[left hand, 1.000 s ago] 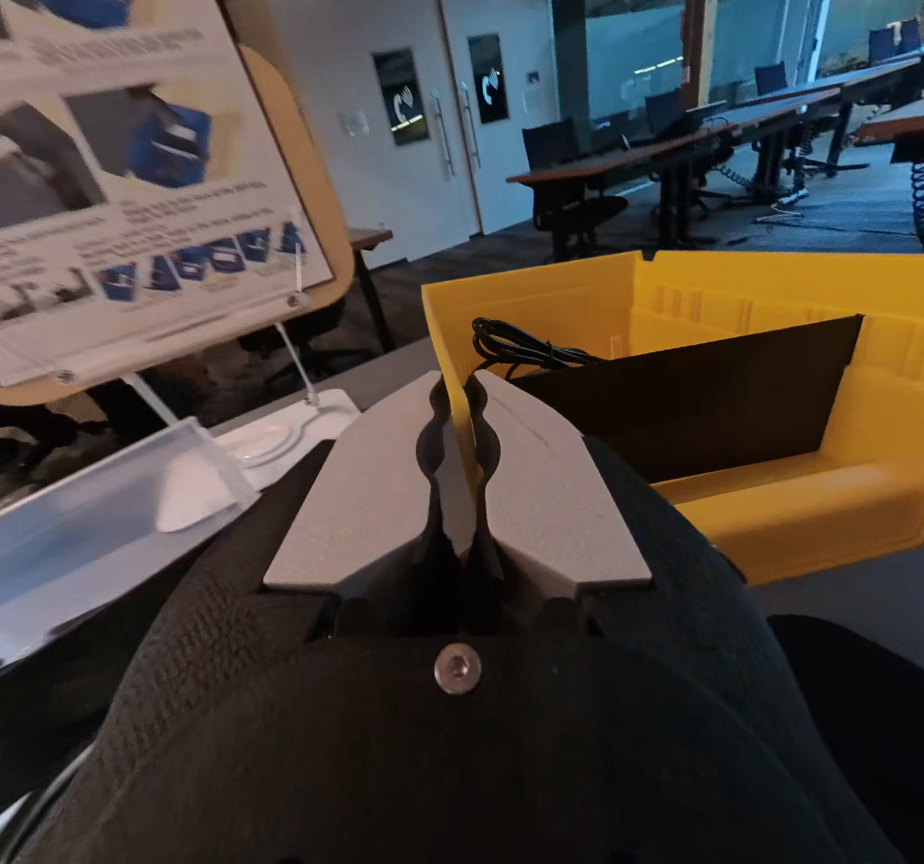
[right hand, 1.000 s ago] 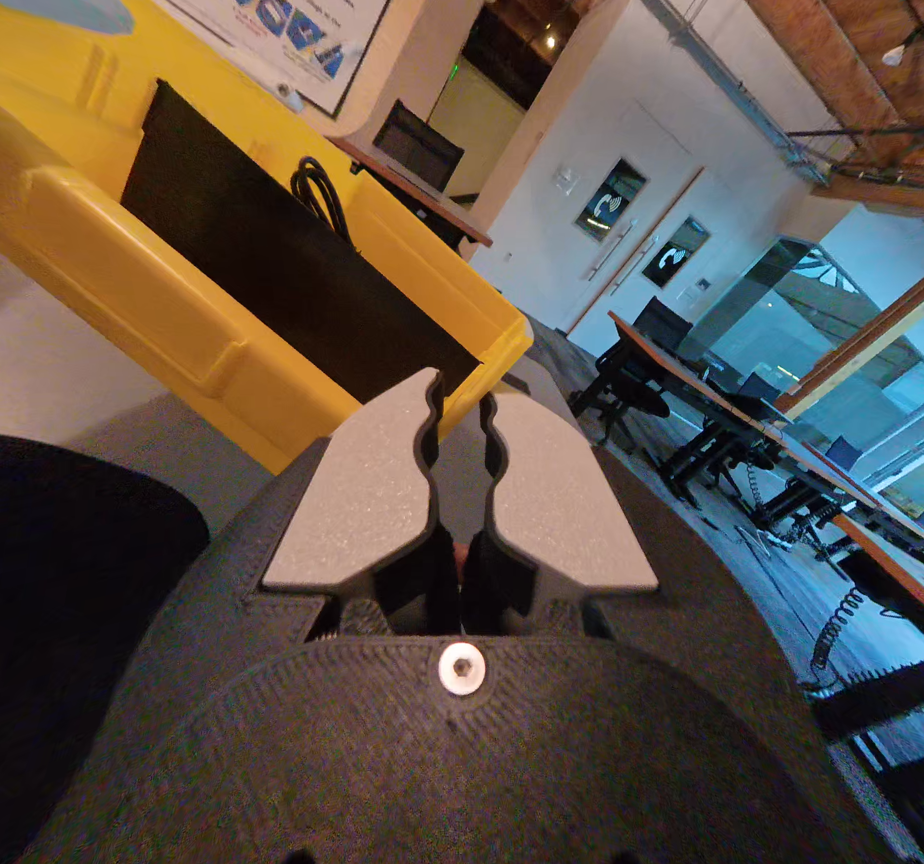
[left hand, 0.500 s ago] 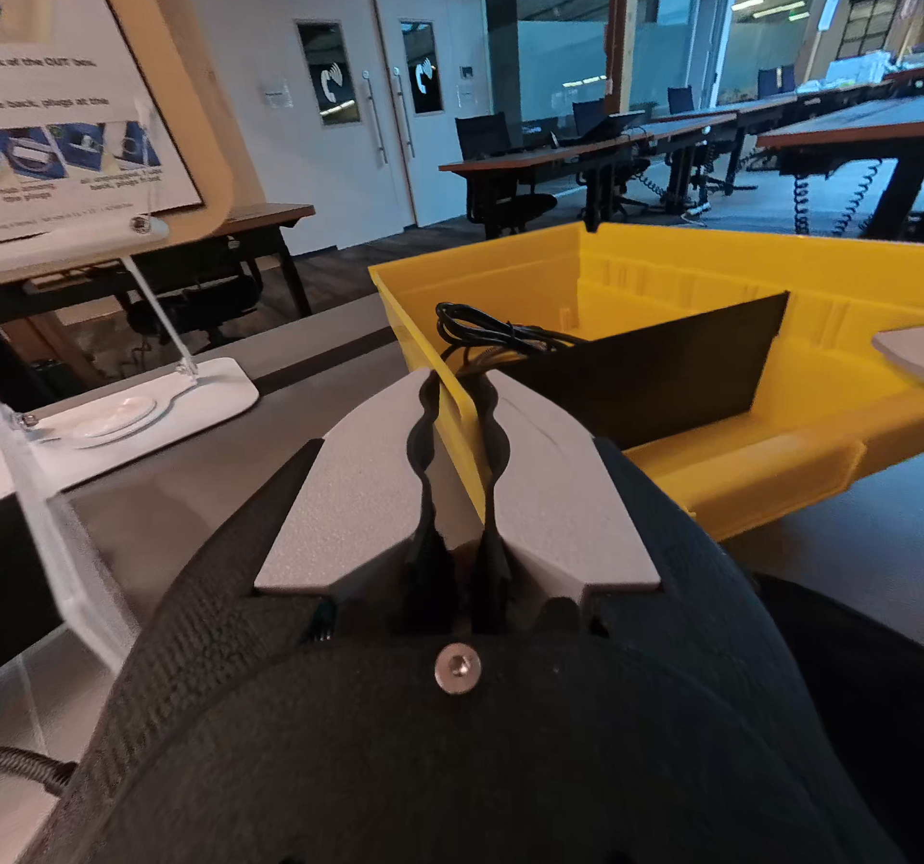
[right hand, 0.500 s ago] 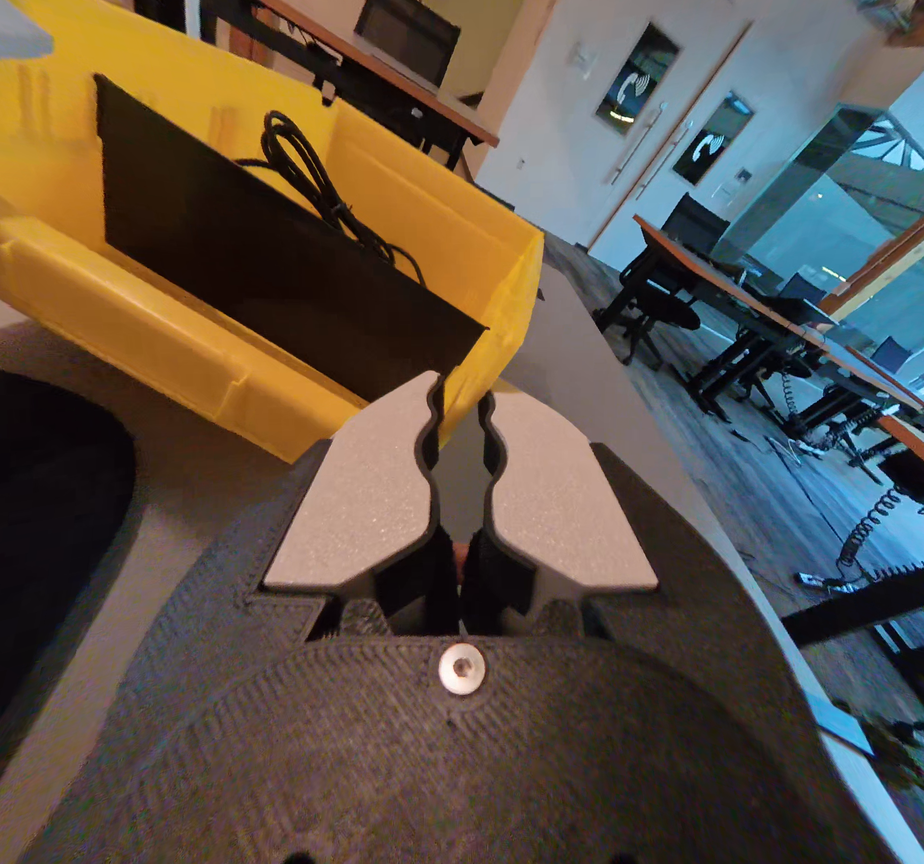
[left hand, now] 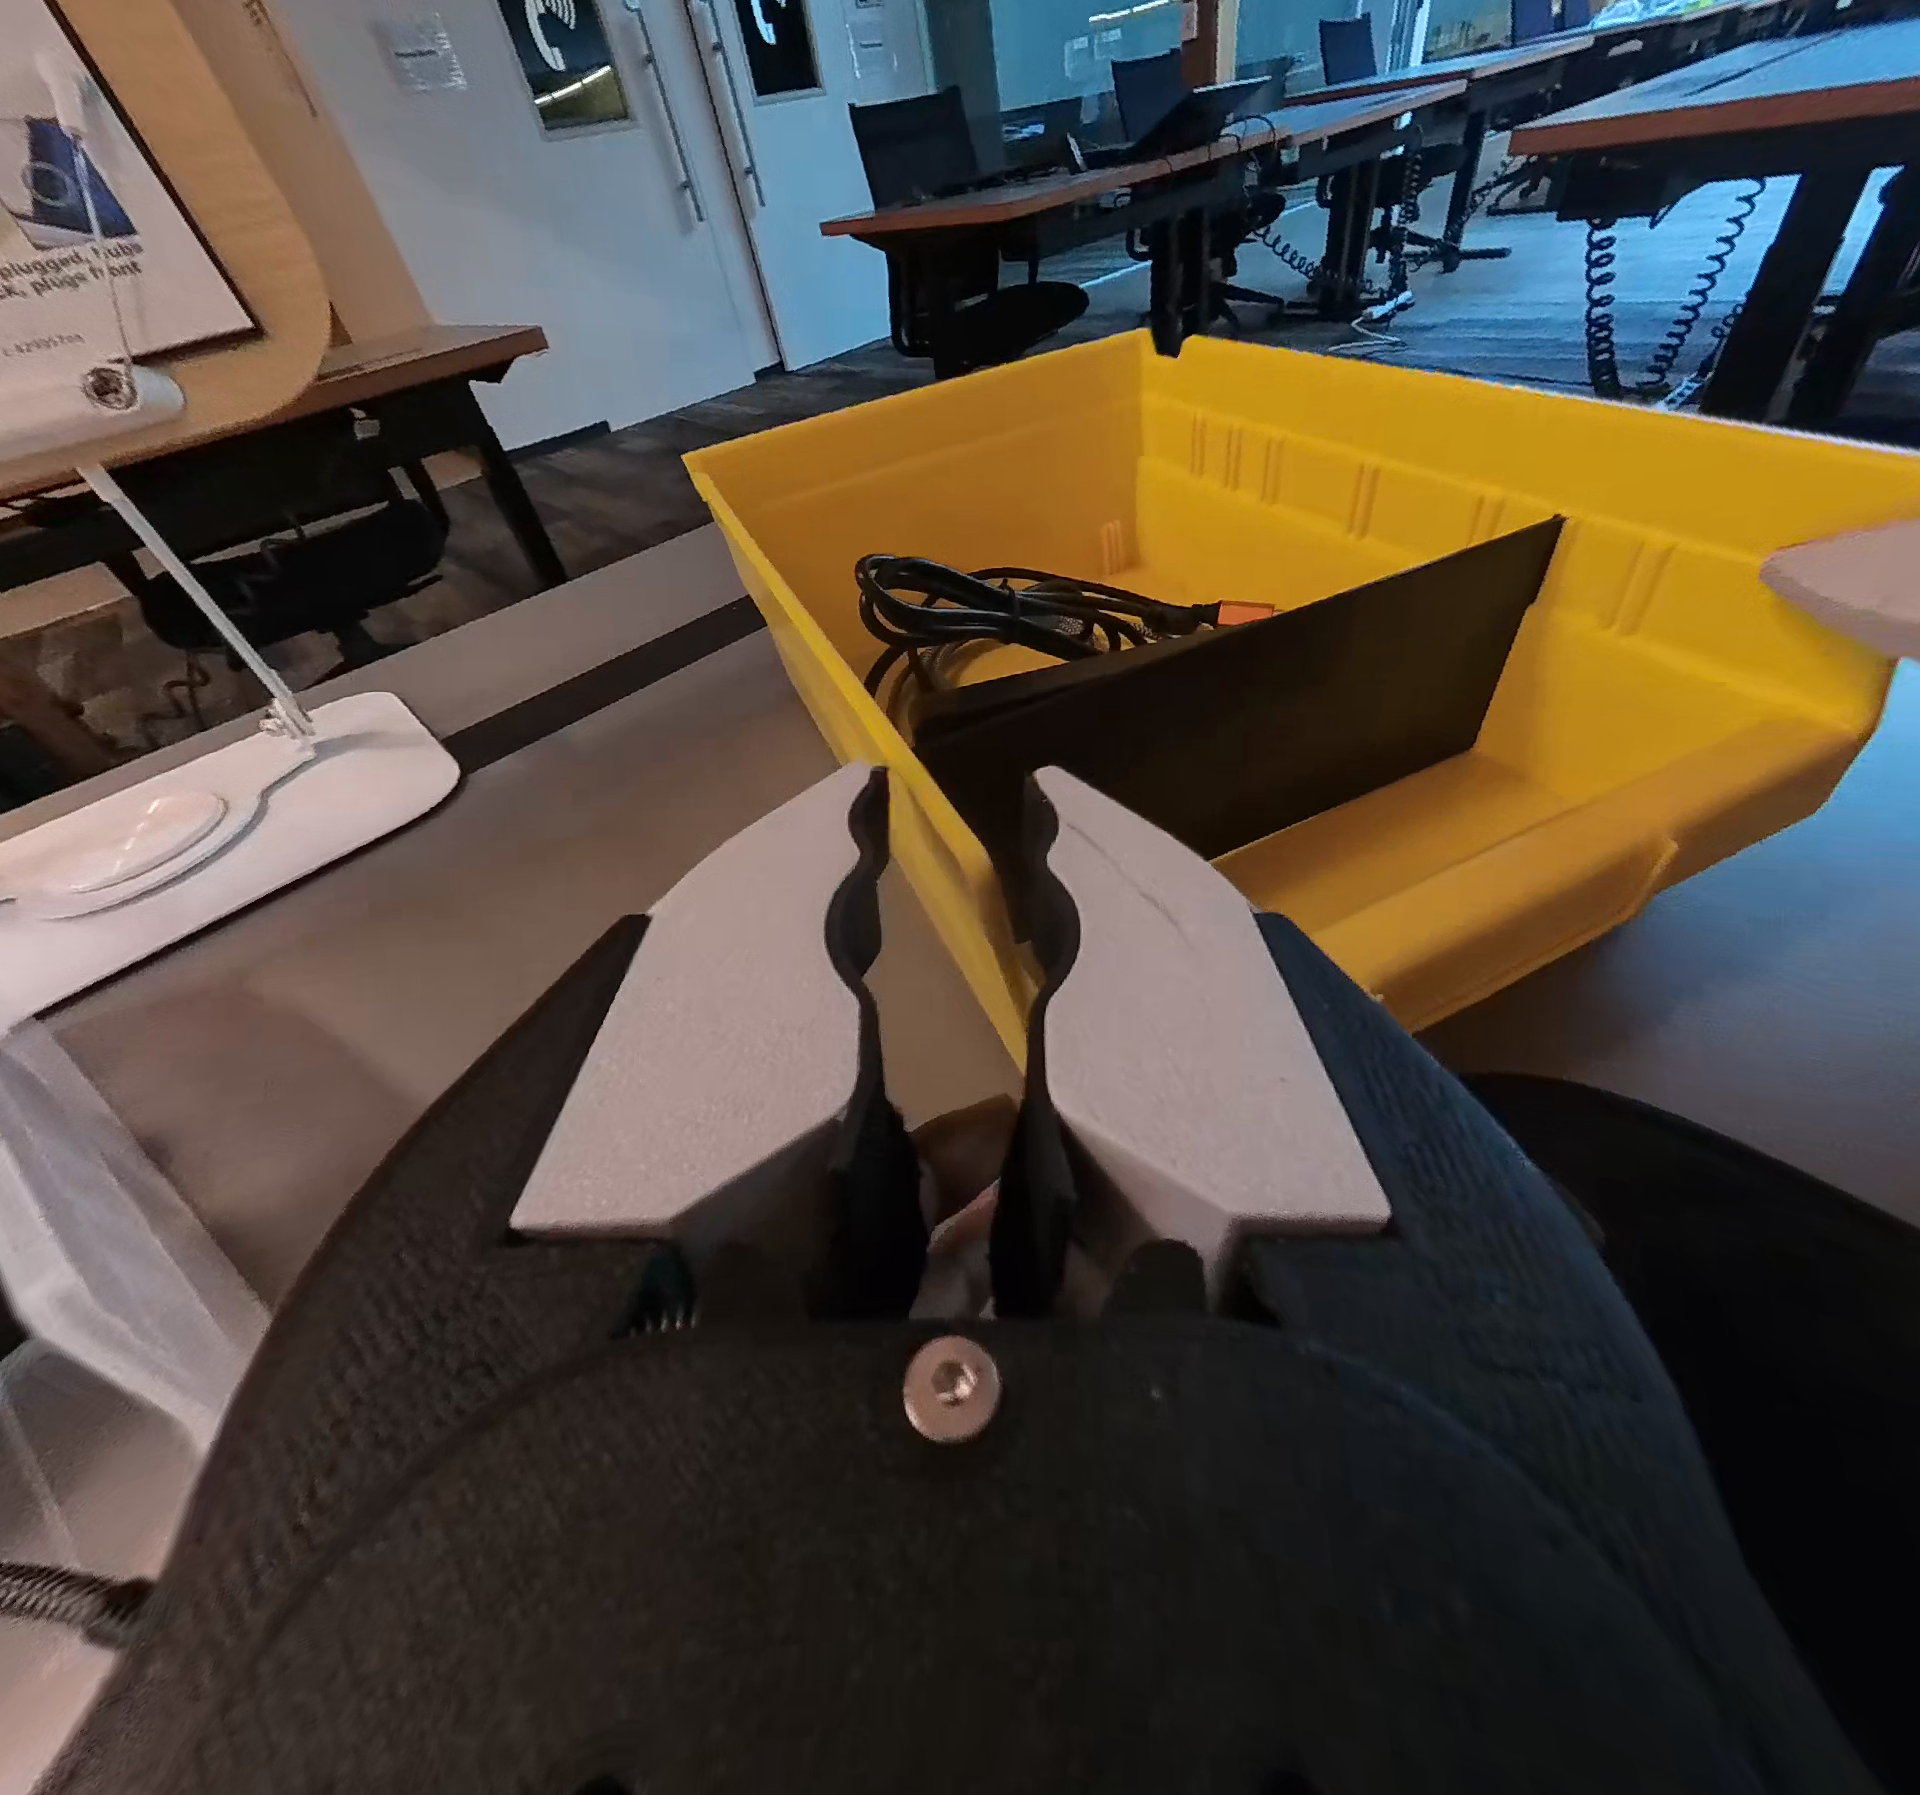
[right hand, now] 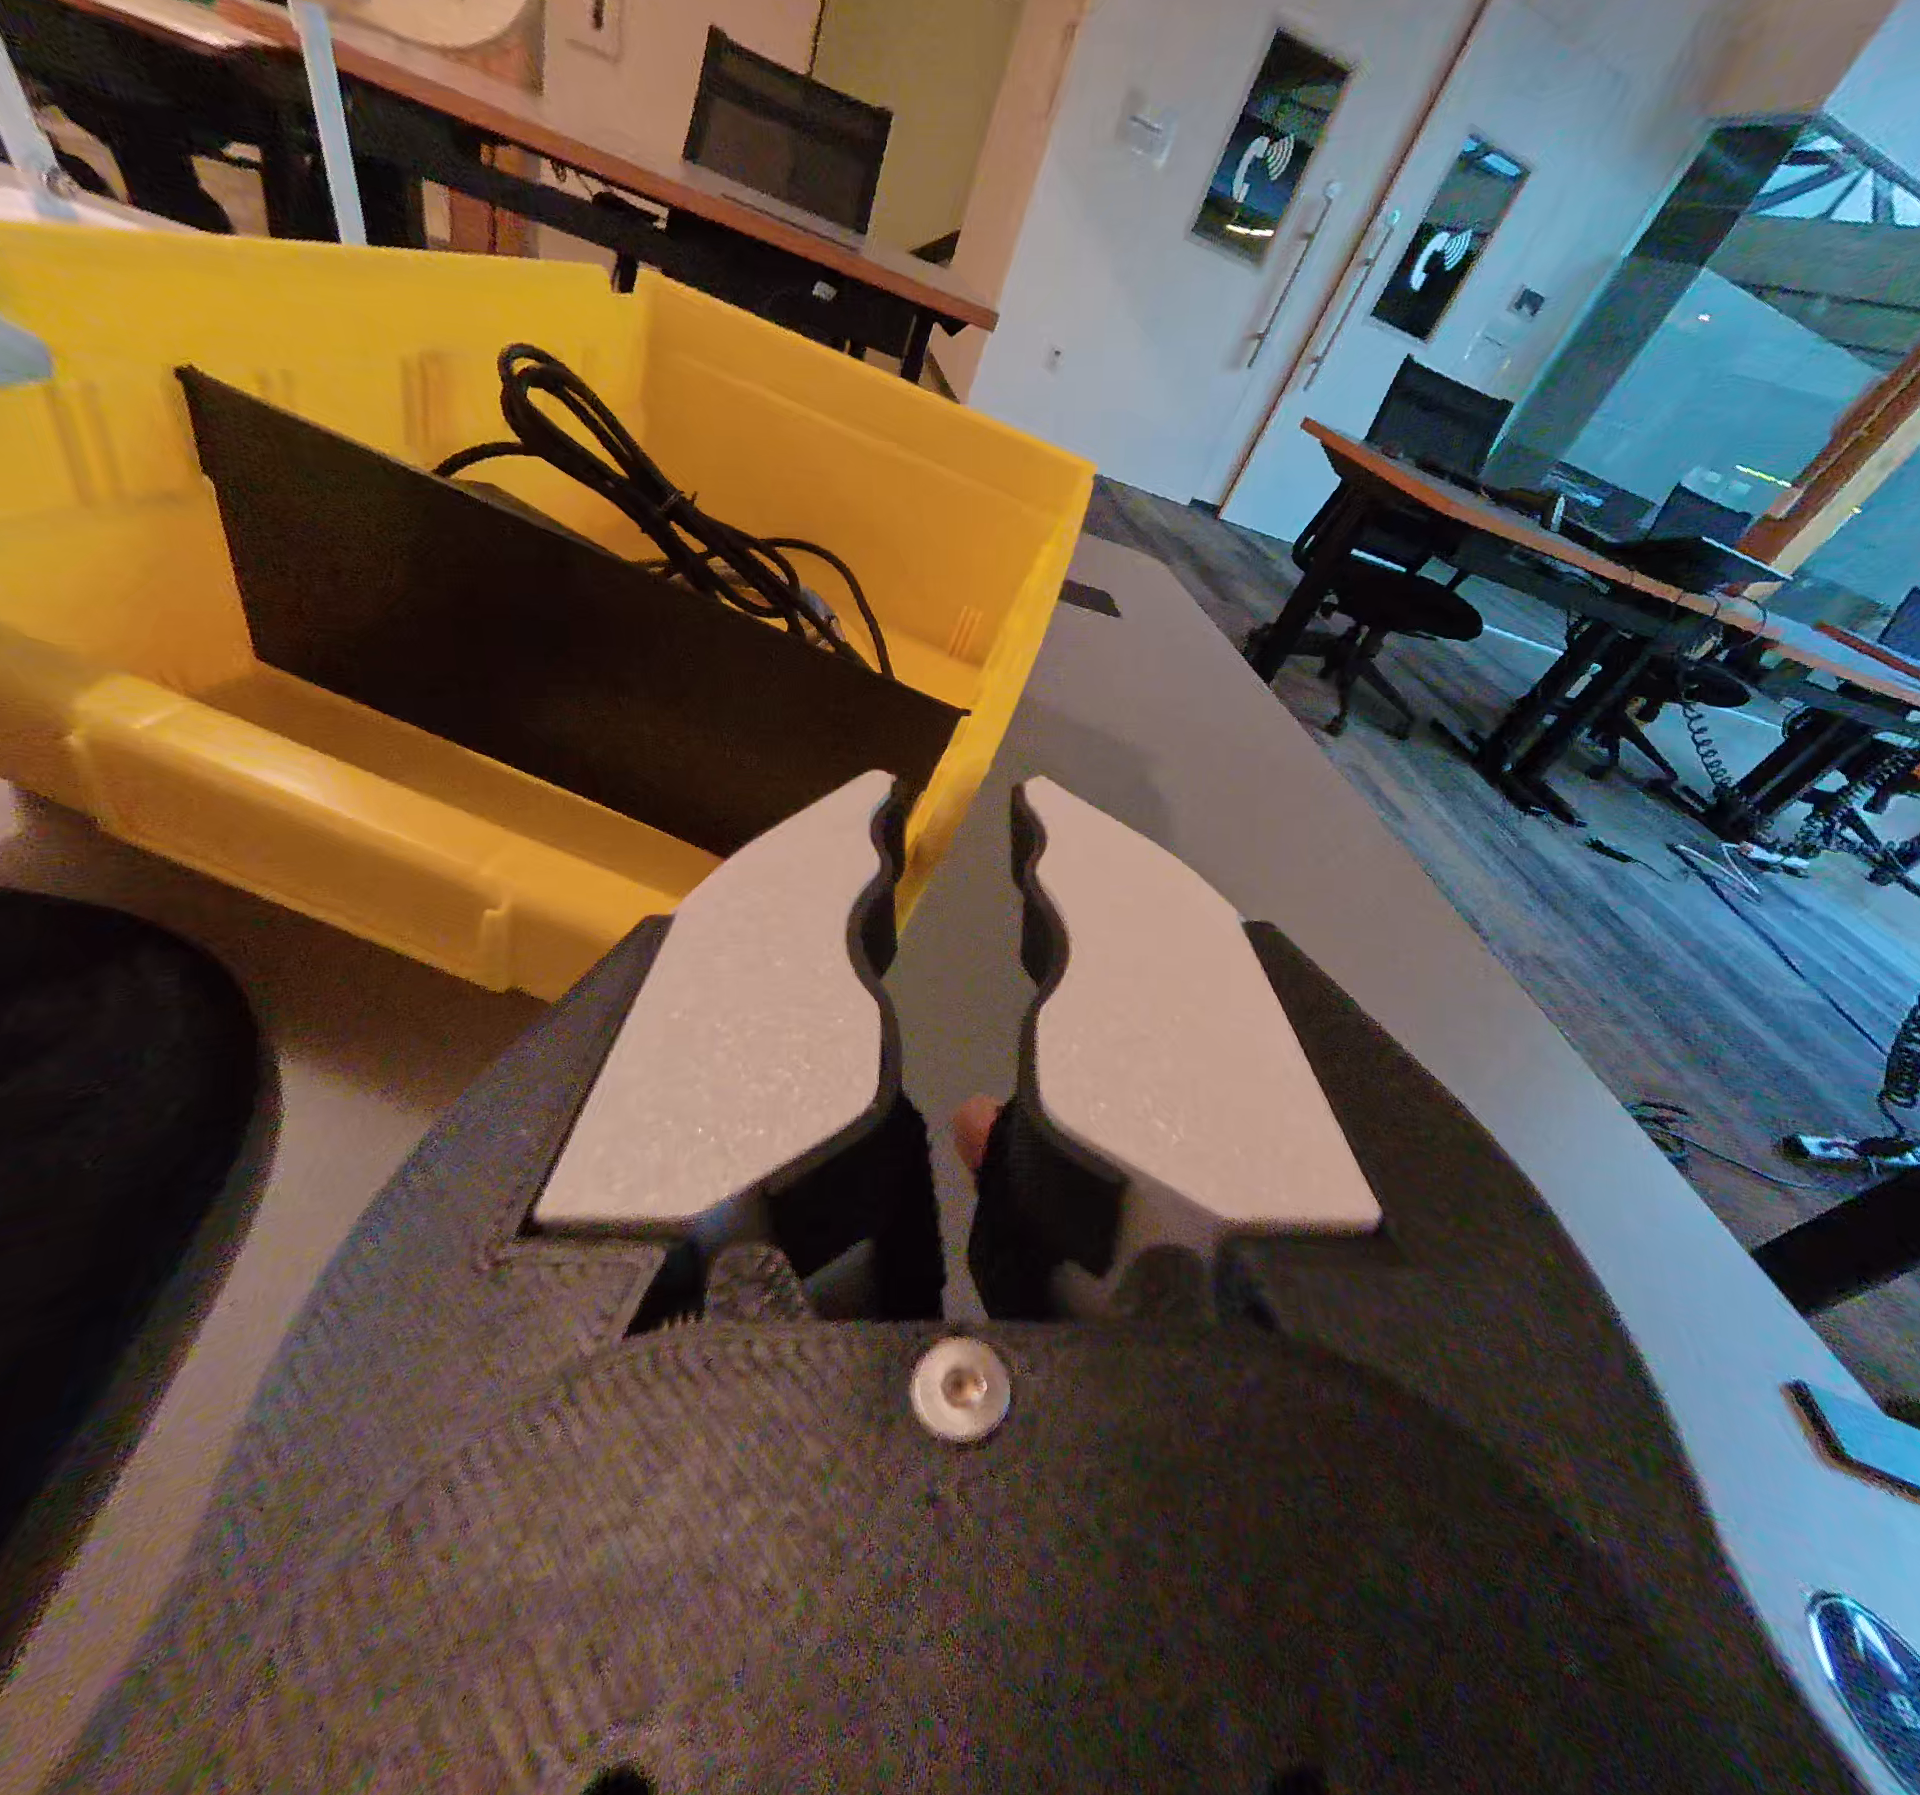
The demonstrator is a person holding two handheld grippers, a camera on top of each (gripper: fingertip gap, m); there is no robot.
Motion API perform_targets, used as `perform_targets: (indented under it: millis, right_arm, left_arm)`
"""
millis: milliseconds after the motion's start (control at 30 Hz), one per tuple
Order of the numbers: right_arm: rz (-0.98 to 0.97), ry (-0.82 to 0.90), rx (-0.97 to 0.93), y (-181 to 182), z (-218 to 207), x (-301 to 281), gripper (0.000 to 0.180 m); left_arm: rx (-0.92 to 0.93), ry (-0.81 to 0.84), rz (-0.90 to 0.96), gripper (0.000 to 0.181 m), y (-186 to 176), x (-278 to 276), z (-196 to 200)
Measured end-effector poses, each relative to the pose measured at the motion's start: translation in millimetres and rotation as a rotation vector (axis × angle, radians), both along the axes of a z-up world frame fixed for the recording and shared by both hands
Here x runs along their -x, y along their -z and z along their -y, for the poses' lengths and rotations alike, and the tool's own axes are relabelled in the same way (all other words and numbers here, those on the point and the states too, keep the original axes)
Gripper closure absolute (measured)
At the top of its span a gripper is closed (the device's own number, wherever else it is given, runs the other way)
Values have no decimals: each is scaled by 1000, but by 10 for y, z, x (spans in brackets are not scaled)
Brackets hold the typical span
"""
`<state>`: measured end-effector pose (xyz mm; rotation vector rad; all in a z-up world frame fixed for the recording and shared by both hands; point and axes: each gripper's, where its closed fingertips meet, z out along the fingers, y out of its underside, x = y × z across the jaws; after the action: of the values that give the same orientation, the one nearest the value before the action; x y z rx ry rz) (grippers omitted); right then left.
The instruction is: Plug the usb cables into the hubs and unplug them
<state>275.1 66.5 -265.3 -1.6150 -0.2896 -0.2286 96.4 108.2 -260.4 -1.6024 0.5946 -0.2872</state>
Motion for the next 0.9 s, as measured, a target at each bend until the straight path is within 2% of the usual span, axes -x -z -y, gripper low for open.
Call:
perform_targets:
  millis: [167,300,400,433,500,600,667,767,900]
  right_arm:
    - [-57,1,-71,-94,28,-52,151]
    - [-91,-52,-111,-171,45,31,141]
    - [-73,-144,-115,-234,70,206,130]
    - [-71,-190,-99,-244,85,296,132]
    - [-91,-345,-22,-249,153,573,147]
    - [-95,-503,-3,-347,260,921,151]
    - [-57,-569,67,-283,293,1114,151]
    - [43,-545,222,-14,215,1217,146]
    - [171,-461,337,269,124,1207,137]
  left_arm:
    - [34,-1,-5,148,-122,129,180]
    - [89,146,60,146,-369,238,657]
    - [80,196,32,146,-514,565,966]
    - [93,209,-3,146,-497,700,1043]
    - [152,217,-107,146,-356,1017,1143]
    - [229,78,-295,144,-46,1624,1045]
    - [261,-5,-393,138,87,1921,970]
    - [250,-19,-439,136,144,2044,867]
    - [296,-9,-557,142,362,2144,740]
